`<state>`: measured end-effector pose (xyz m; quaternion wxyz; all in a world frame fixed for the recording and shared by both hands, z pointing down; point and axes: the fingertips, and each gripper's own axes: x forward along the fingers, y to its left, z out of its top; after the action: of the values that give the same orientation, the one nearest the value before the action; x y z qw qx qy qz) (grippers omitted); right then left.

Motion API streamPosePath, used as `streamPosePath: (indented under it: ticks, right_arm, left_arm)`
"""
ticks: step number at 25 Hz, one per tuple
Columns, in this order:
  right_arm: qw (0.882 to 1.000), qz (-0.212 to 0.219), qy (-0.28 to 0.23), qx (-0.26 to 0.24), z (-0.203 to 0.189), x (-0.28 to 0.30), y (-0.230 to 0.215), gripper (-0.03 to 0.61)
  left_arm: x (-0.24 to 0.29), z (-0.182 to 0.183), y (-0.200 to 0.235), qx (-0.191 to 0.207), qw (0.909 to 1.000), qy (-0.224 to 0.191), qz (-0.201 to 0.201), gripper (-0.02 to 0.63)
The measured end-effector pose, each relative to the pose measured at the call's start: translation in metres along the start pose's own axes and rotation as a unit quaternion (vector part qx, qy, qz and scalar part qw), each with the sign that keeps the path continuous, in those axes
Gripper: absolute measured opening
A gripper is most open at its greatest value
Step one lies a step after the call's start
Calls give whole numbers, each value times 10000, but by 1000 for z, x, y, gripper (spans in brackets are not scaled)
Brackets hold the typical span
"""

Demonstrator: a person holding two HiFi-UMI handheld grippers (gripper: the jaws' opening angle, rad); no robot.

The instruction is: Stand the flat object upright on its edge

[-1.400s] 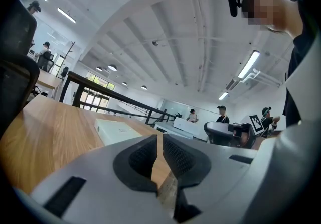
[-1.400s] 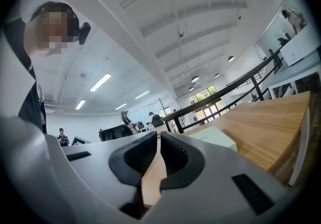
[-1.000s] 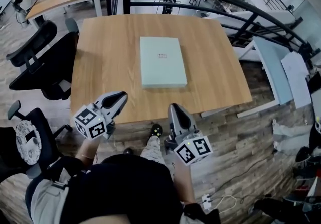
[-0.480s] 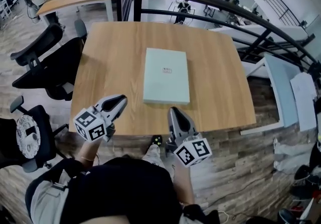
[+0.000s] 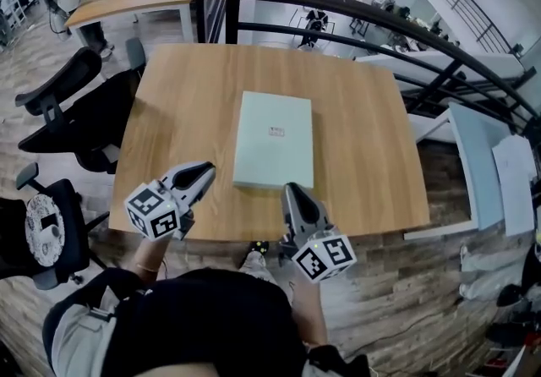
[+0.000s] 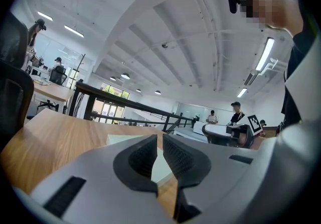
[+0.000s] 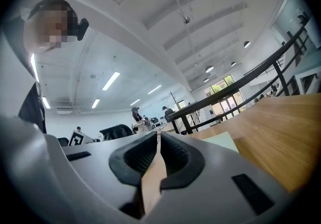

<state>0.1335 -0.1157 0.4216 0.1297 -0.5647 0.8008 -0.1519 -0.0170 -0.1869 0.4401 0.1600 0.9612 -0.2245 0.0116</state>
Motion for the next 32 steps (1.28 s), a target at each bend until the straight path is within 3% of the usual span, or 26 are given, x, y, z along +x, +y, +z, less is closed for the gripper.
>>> streamPosePath:
  ticks: [13,32]
  right_arm:
    - [9996,147,201,120,0,14,-52,31]
    - [9989,339,253,198,23,42,-111,31]
  left_arm:
    - [43,-13,8,-65,9998,104,173,44]
    - [98,0,16,38,9991,248,351,44]
